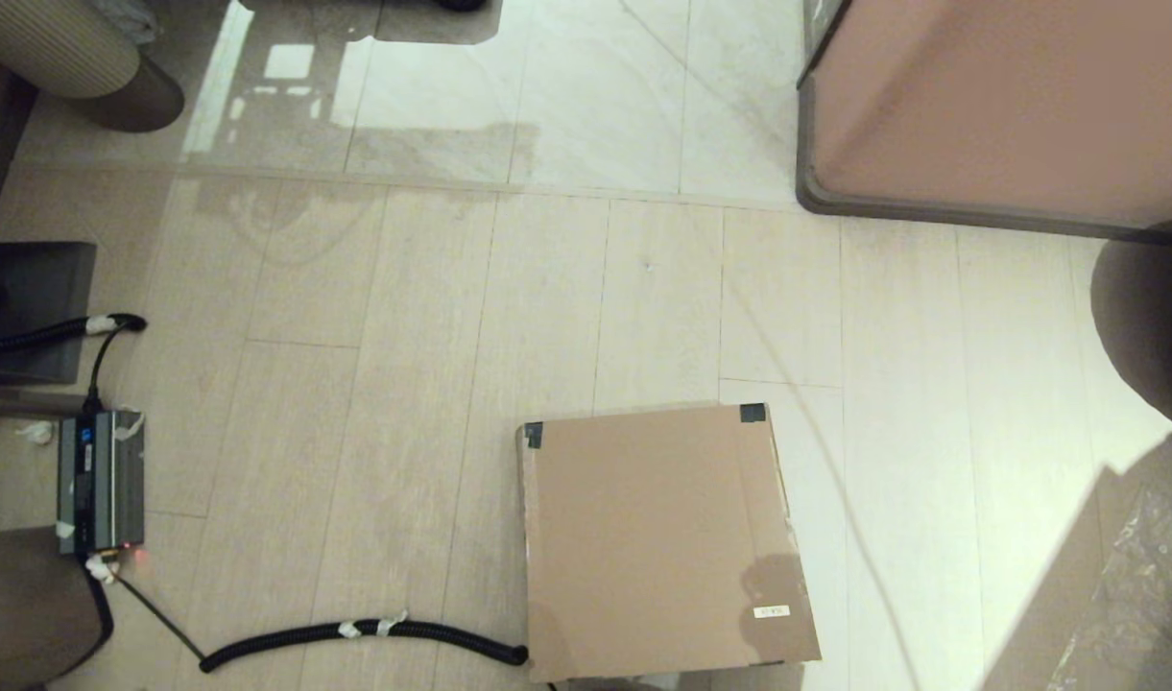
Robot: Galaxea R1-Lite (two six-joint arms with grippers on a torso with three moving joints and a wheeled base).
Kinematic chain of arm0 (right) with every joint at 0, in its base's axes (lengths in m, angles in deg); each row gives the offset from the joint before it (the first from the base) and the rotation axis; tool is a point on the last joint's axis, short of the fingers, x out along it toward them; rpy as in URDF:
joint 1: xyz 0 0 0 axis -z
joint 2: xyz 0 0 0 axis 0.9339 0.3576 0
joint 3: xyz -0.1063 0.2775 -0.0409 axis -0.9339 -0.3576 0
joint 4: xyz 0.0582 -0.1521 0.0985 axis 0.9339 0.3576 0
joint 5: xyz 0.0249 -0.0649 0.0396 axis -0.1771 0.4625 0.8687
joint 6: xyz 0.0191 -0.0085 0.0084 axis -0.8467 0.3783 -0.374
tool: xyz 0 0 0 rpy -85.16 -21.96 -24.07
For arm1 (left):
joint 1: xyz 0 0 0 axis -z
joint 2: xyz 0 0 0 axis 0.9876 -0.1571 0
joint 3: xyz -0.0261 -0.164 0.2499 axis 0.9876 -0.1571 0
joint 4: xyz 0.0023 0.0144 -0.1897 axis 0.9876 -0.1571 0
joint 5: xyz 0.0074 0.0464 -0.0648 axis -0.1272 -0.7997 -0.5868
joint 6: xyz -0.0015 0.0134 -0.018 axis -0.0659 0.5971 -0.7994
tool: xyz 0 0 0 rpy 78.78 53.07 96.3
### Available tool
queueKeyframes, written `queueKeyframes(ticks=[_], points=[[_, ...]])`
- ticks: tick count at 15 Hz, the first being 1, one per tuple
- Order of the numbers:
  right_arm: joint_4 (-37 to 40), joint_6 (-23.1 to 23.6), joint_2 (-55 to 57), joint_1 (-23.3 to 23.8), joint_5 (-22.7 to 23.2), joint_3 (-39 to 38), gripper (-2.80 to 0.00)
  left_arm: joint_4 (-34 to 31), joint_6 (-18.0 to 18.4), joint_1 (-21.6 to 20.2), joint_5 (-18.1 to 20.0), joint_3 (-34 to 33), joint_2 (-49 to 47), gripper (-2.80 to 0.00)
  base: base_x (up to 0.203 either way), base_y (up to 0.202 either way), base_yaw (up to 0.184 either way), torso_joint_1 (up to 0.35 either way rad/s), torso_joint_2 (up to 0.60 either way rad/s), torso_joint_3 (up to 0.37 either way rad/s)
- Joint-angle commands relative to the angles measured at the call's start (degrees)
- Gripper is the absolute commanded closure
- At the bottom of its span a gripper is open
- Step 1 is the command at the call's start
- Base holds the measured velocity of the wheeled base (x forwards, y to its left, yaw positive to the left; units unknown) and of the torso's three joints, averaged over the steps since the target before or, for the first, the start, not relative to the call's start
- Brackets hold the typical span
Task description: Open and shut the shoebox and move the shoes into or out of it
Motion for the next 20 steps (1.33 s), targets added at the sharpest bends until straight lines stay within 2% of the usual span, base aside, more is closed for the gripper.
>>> queueKeyframes(ticks=[1, 2, 3, 4, 7, 8, 10, 12, 16, 20], points=[[0.10, -0.31, 0.13, 0.04, 0.20, 0.02, 0.00, -1.59, 1.73, 0.11, 1.38, -4.97, 10.70, 0.00, 0.000, 0.000, 0.000, 0.000, 0.00, 0.000], [0.17, -0.25, 0.16, 0.03, 0.33, 0.09, 0.00, -3.77, 2.61, 0.14, 5.80, -6.16, 10.96, 0.00, 0.000, 0.000, 0.000, 0.000, 0.00, 0.000], [0.33, -0.14, 0.30, 0.00, 0.60, 0.17, 0.00, -6.23, 2.91, -0.03, 6.72, -6.53, 10.78, 0.00, 0.000, 0.000, 0.000, 0.000, 0.00, 0.000], [0.36, -0.14, 1.28, 0.04, 0.63, 0.18, 0.00, -7.92, 2.96, -2.07, 5.50, -6.54, 10.45, 0.00, 0.000, 0.000, 0.000, 0.000, 0.00, 0.000], [0.36, -0.14, 1.88, 0.01, 0.64, 0.18, 0.00, -9.04, 3.14, -14.26, 5.07, -6.46, 11.02, 0.00, 0.000, 0.000, 0.000, 0.000, 0.00, 0.000], [0.27, -0.14, 0.53, 0.02, 0.58, 0.12, 0.00, -9.15, 3.21, -15.22, 5.10, -6.47, 13.55, 0.00, 0.000, 0.000, 0.000, 0.000, 0.00, 0.000], [-0.84, -0.80, 0.14, 0.04, -0.32, -0.42, 0.00, -9.04, 3.62, -15.34, 5.91, -6.53, 22.84, 0.00, 0.000, 0.000, 0.000, 0.000, 0.00, 0.000], [-1.66, -1.96, 0.16, 0.04, -0.17, -0.61, 0.00, -8.55, 3.75, -15.47, 6.02, -6.76, 27.28, 0.00, 0.000, 0.000, 0.000, 0.000, 0.00, 0.000], [-1.66, -4.96, 0.13, 0.04, -1.33, -0.54, 0.00, -8.03, 3.08, -15.57, 5.74, -6.92, 26.70, 0.00, 0.000, 0.000, 0.000, 0.000, 0.00, 0.000], [-1.66, -2.96, 0.13, 0.04, -1.73, -0.70, 0.00, -7.83, 1.89, -15.57, 5.80, -6.92, 26.70, 0.00, 0.000, 0.000, 0.000, 0.000, 0.00, 0.000]])
